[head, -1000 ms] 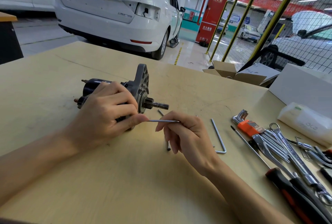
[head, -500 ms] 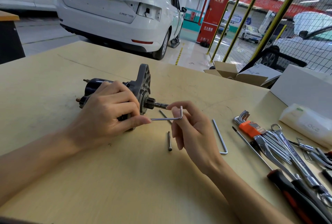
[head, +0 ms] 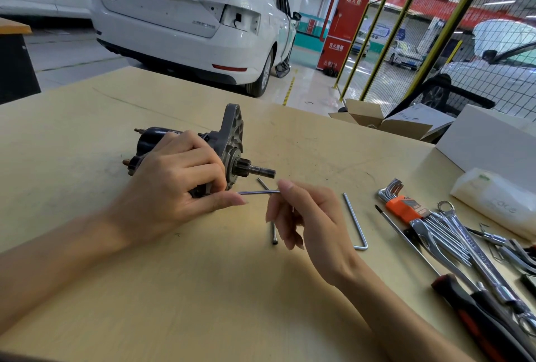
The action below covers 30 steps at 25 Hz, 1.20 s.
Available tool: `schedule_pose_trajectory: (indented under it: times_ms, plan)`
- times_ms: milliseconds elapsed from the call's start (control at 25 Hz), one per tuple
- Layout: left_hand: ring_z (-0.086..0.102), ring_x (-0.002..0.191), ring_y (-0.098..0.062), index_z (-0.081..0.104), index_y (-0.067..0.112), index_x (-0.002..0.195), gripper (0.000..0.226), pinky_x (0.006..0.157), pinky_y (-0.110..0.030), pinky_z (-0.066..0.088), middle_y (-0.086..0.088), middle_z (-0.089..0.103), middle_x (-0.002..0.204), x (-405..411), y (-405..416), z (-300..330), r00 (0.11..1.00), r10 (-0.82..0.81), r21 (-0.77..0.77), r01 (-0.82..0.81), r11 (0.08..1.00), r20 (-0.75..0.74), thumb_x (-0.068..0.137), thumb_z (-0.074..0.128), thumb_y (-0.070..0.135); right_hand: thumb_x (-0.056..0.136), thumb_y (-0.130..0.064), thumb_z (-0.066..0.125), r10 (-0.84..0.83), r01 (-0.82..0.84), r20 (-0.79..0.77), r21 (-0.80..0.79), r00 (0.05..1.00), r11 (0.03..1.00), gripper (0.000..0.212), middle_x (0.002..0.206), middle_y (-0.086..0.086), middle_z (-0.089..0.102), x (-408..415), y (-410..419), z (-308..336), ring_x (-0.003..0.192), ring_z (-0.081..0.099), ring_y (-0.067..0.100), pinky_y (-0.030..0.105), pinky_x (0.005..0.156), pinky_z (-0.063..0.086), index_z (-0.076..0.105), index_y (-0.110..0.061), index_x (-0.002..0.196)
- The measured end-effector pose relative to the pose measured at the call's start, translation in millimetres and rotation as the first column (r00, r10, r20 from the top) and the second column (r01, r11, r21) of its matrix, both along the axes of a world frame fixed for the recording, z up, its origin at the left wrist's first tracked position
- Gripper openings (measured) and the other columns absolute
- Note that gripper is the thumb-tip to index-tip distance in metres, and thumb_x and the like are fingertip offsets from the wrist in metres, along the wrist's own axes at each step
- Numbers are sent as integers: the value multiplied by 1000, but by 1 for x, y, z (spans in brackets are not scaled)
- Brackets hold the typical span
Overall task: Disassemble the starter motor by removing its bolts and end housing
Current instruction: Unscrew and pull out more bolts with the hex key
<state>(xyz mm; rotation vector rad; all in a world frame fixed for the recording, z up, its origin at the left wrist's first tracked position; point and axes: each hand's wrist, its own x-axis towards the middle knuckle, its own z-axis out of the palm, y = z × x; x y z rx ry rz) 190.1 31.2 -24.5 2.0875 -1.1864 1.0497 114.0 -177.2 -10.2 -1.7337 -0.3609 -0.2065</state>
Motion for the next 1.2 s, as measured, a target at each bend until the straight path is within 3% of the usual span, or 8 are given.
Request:
schedule_pose_trajectory:
  times_ms: [120, 320, 680, 840, 920, 1040, 1200]
  plan:
    - [55, 83, -18, 64, 18, 65, 38, 76, -41, 42, 10, 64, 77, 0, 0, 0, 1000, -2, 5, 2, 1000, -1, 87, 65, 49, 84, -13, 40, 38, -39, 9, 28, 999, 999, 29, 44, 5, 47, 0, -1, 0, 41, 39, 18, 18, 44, 33, 63, -4, 69]
    - [55, 83, -18, 64, 17, 65, 39, 74, -41, 41, 9, 64, 76, -1, 1, 0, 1000, -2, 6, 2, 1000, -3, 87, 64, 49, 82, -5, 34, 10, -10, 18, 16, 1000, 1000, 32, 47, 8, 47, 1, -2, -2, 40, 38, 16, 16, 42, 33, 66, -4, 80]
    - [52, 86, -15, 73, 17, 64, 44, 73, -39, 39, 7, 66, 76, 0, 0, 0, 1000, -8, 17, 8, 1000, 21, 92, 58, 47, 89, -6, 36, -64, 64, 28, -11, 998, 998, 35, 47, 5, 48, 3, 0, -4, 39, 39, 15, 19, 42, 34, 69, -18, 89]
    - [52, 85, -15, 72, 17, 63, 41, 75, -37, 39, 7, 65, 76, 0, 0, 0, 999, -8, 10, 8, 1000, 34, 89, 62, 47, 105, -25, 42, -141, 141, 12, -53, 990, 989, 21, 52, 6, 50, 3, 1, -3, 41, 41, 15, 22, 43, 37, 62, -29, 103]
    - [53, 85, -16, 70, 17, 62, 41, 77, -36, 39, 8, 65, 76, -1, 0, 0, 1000, -2, 13, 2, 1000, 30, 88, 63, 48, 104, -32, 41, -129, 129, 10, -23, 992, 991, 27, 51, 6, 50, 2, 2, -2, 40, 41, 14, 20, 43, 36, 64, -21, 97]
    - [53, 85, -17, 68, 17, 62, 42, 78, -35, 38, 8, 64, 77, -1, 0, 0, 1000, 10, 20, -10, 1000, 25, 87, 63, 51, 101, -42, 41, -64, 64, -1, -5, 998, 998, 53, 45, 4, 48, 1, 1, -1, 39, 42, 13, 18, 44, 35, 66, -7, 71]
    - [53, 86, -17, 67, 17, 62, 42, 80, -33, 36, 8, 64, 77, -1, 0, 0, 999, 24, 26, -25, 999, 32, 87, 63, 52, 91, -31, 49, 3, -3, 7, -20, 1000, 1000, 41, 44, 4, 46, -2, 0, 0, 40, 41, 16, 17, 44, 33, 61, -5, 63]
